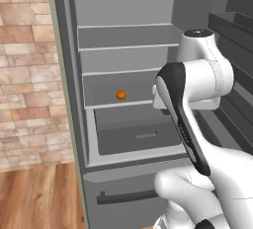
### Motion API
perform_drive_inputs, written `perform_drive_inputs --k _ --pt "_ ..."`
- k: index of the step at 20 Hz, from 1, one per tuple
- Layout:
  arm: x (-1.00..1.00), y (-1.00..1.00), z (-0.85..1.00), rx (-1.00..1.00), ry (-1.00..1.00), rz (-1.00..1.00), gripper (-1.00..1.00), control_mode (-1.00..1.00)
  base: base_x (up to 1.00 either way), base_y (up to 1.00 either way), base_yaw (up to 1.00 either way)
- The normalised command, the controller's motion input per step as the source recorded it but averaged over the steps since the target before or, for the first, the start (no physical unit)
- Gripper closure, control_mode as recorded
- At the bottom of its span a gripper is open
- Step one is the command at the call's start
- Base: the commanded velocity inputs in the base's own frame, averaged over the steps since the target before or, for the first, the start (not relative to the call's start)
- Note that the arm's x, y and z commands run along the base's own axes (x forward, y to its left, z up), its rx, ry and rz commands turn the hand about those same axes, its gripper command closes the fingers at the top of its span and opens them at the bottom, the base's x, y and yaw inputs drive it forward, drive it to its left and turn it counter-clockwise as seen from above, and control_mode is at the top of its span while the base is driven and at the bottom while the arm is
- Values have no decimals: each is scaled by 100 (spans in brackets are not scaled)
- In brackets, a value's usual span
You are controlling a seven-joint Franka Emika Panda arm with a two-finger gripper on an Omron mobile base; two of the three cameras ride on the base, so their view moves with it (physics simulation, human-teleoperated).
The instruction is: Place the cold items (sweet potato and tangerine) from the fridge in one tupperware on the dining counter. Place the warm items (kebab skewer and hot dog) in the stove area in another tupperware.
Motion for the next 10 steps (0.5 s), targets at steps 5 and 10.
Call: perform_drive_inputs --k 5,10 --pt "-13 3 0 0 0 0 100 100 -8 4 0" --pt "0 0 0 0 0 0 100 100 -47 53 -3"
